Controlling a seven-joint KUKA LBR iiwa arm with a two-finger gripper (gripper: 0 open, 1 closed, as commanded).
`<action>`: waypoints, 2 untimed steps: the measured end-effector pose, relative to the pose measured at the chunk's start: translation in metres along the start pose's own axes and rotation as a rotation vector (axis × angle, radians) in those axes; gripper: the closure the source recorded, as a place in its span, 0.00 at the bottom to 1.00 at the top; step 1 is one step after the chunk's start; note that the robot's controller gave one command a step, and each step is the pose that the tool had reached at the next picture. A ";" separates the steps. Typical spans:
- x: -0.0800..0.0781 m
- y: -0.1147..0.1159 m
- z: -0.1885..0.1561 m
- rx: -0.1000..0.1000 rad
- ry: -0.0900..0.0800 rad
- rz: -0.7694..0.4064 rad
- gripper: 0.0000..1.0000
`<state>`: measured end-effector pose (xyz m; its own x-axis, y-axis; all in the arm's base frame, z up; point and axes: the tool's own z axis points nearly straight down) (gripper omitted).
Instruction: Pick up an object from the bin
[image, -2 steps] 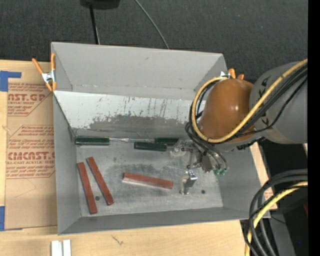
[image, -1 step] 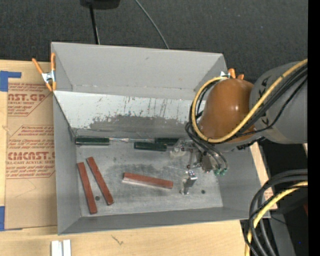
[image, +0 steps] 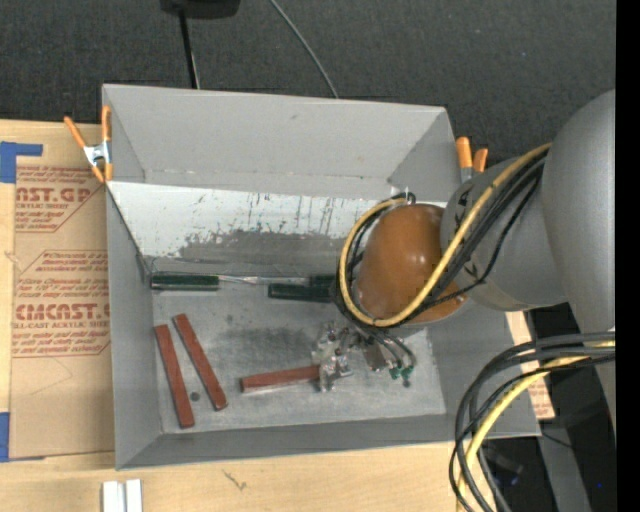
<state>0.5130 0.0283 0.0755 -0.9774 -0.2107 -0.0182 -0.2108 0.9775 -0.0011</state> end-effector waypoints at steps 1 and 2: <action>0.000 0.000 0.000 0.000 0.000 0.000 1.00; -0.004 0.003 -0.197 0.000 0.007 -0.054 1.00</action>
Offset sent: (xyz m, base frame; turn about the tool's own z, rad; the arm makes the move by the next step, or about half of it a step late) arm -0.0018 0.0027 0.1922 -0.0537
